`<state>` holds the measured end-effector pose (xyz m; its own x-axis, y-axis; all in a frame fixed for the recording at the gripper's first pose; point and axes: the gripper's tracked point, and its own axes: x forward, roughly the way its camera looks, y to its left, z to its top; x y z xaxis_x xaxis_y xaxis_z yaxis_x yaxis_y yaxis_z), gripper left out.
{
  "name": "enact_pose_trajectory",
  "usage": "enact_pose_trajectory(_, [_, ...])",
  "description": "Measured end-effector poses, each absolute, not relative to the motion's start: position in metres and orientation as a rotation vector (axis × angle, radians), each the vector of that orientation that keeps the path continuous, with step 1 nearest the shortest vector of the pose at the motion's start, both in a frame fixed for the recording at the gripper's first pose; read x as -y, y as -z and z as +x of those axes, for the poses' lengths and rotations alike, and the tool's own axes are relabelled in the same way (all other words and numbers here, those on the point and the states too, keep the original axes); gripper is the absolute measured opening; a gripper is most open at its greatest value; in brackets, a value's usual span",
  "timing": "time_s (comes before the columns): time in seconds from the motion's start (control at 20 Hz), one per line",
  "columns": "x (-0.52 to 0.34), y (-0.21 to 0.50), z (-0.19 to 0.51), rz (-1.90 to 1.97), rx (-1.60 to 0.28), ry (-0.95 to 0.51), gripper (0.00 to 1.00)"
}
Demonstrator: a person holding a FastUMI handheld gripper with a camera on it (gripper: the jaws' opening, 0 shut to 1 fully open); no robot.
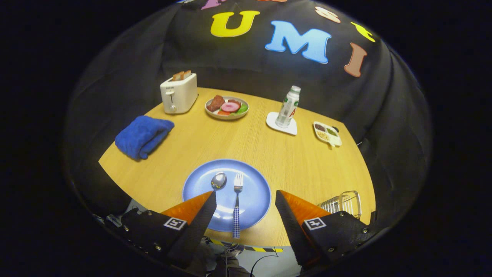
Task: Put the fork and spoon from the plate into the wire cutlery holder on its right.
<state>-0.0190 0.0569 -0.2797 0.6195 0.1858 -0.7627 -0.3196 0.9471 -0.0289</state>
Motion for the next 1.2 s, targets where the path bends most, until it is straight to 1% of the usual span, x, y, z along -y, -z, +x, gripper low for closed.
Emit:
enact_pose_trajectory(0.35, [-0.057, 0.343, -0.038, -0.215, -1.079, -0.327, 0.96])
enact_pose_trajectory(0.55, [-0.058, 0.365, -0.042, -0.253, -1.165, -0.353, 0.82])
enact_pose_trajectory(0.7, [-0.057, 0.370, -0.041, -0.278, -1.197, -0.360, 0.75])
enact_pose_trajectory(0.75, [-0.059, 0.381, -0.039, -0.286, -1.200, -0.362, 0.75])
enact_pose_trajectory(0.9, [-0.057, 0.383, -0.040, -0.307, -1.253, -0.354, 0.36])
enact_pose_trajectory(1.05, [-0.053, 0.385, -0.041, -0.330, -1.285, -0.369, 0.36])
enact_pose_trajectory(1.1, [-0.058, 0.388, -0.038, -0.318, -1.296, -0.370, 0.10])
enact_pose_trajectory(1.2, [-0.059, 0.387, -0.036, -0.321, -1.315, -0.398, 0.10])
